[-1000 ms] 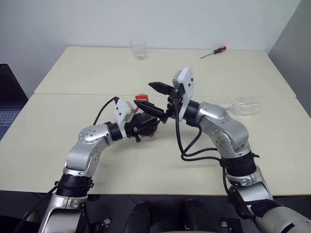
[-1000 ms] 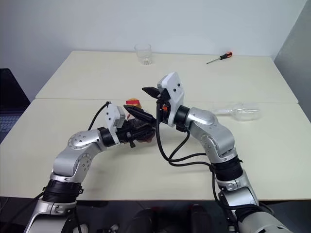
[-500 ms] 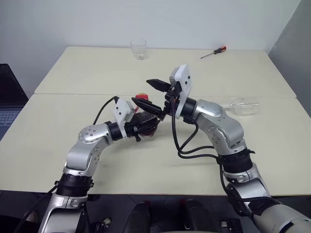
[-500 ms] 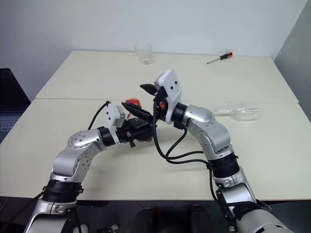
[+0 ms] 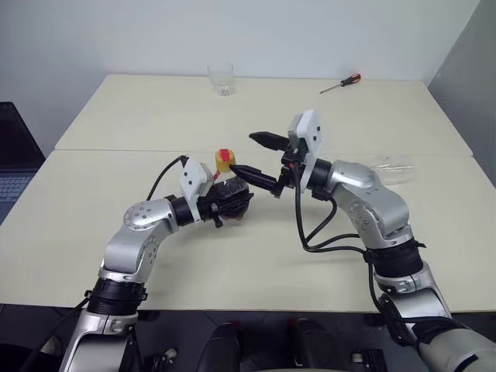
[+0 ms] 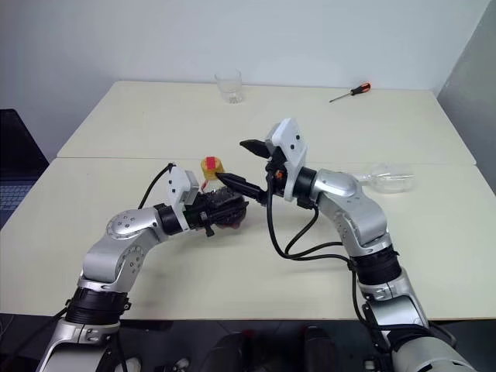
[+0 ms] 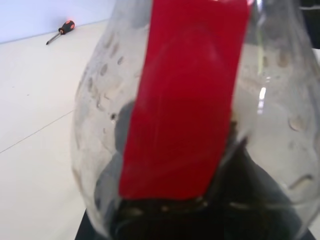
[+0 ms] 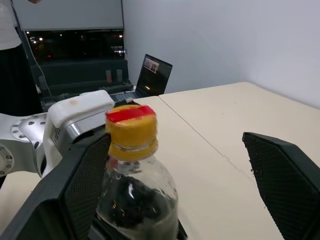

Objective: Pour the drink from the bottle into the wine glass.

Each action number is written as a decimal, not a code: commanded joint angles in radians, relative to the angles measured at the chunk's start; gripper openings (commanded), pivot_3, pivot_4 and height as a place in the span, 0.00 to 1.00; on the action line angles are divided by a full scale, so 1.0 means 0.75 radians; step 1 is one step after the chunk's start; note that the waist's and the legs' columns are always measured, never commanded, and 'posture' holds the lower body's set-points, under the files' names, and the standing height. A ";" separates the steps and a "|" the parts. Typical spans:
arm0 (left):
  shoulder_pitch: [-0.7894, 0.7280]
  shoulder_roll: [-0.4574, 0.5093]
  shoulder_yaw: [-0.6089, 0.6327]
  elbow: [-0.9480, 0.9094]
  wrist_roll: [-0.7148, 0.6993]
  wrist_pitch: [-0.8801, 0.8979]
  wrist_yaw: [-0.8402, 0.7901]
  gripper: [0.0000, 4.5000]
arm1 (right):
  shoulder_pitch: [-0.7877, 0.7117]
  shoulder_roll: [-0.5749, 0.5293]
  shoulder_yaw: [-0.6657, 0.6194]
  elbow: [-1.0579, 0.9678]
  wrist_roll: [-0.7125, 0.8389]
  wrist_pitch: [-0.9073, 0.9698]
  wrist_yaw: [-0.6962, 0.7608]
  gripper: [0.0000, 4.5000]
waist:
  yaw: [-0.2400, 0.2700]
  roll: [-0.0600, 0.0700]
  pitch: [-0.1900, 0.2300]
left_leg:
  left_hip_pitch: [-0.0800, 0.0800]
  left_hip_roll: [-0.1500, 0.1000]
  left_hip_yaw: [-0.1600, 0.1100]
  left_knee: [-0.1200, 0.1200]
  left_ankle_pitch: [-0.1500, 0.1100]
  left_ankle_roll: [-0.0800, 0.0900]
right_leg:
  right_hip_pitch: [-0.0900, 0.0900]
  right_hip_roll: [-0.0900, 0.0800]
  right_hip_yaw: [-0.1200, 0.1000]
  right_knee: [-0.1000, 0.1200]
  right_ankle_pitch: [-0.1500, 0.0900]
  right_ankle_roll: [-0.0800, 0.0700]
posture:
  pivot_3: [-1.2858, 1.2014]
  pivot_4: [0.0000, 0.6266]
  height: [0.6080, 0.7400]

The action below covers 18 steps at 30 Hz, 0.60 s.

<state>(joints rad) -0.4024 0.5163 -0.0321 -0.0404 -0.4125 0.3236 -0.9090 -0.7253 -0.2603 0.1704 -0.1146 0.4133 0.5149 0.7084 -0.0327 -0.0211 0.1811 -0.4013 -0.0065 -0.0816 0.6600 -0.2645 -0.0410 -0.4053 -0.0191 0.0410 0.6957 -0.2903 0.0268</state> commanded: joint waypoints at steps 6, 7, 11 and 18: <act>-0.027 0.003 0.030 -0.052 -0.010 -0.040 -0.024 0.39 | 0.010 -0.063 -0.069 -0.053 0.026 0.016 0.015 1.00 | 0.000 0.000 0.000 | 0.000 0.000 0.000 0.000 0.000 0.000 | 0.000 0.000 0.000 0.000 0.000 0.000 | 0.52 0.24 1.00; -0.026 0.003 0.031 -0.053 -0.010 -0.040 -0.025 0.39 | 0.017 -0.070 -0.074 -0.068 0.040 0.029 0.020 1.00 | 0.000 0.000 0.000 | 0.000 0.000 0.000 0.000 0.000 0.000 | 0.000 0.000 0.000 0.000 0.000 0.000 | 0.52 0.24 1.00; -0.027 0.006 0.035 -0.048 -0.009 -0.041 -0.027 0.39 | 0.048 -0.092 -0.092 -0.143 0.106 0.092 0.048 1.00 | 0.000 0.000 0.000 | 0.000 0.000 0.000 0.000 0.000 0.000 | 0.000 0.000 0.000 0.000 0.000 0.000 | 0.52 0.24 1.00; -0.028 0.008 0.034 -0.036 -0.004 -0.049 -0.033 0.39 | 0.070 -0.083 -0.061 -0.214 0.149 0.134 0.052 1.00 | 0.000 0.000 0.000 | 0.000 0.000 0.000 0.000 0.000 0.000 | 0.000 0.000 0.000 0.000 0.000 0.000 | 0.52 0.24 1.00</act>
<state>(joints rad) -0.4034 0.5164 -0.0322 -0.0404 -0.4124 0.3175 -0.9286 -0.6685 -0.3336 0.1300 -0.2330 0.5042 0.6183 0.7540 -0.0324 -0.0211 0.1811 -0.4014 -0.0064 -0.0815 0.6600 -0.2645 -0.0409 -0.4053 -0.0191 0.0412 0.6956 -0.2903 0.0268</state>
